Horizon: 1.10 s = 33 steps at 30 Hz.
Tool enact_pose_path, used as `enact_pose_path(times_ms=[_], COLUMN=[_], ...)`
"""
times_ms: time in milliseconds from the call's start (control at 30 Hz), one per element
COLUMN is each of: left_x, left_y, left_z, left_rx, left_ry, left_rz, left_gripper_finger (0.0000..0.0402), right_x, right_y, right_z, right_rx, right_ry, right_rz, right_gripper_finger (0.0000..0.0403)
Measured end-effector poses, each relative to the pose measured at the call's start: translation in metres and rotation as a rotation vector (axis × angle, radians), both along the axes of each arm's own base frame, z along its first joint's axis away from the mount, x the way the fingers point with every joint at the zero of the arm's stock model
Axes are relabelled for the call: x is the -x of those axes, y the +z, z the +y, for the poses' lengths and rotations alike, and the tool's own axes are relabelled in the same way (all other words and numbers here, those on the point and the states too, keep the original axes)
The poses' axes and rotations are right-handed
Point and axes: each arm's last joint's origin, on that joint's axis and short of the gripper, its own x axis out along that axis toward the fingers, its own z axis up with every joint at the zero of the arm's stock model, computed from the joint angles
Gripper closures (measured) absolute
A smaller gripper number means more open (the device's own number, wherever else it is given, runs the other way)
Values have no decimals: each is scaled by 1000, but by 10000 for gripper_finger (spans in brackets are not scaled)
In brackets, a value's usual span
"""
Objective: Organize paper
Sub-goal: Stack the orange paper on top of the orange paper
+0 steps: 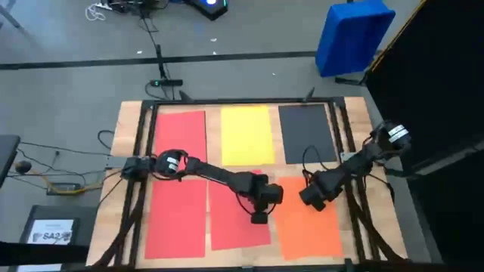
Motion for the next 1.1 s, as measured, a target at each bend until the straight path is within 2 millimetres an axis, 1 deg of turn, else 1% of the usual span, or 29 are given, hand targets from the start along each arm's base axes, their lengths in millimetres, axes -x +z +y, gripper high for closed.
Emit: enact_pose_path(times_ms=[400, 867, 1100], left_x=[-2, 0, -5], left_y=[0, 1, 12], left_z=[0, 1, 0], left_rx=[7, 21, 21], left_ry=[3, -1, 16], left_rz=[-26, -4, -35], left_gripper_finger=[402, 402, 402], right_x=[-1, -1, -1], right_y=[0, 0, 0], right_z=[0, 0, 0], right_rx=[16, 16, 15], right_ry=[19, 34, 34], right_rz=[-17, -20, -21], right_gripper_finger=[403, 403, 403])
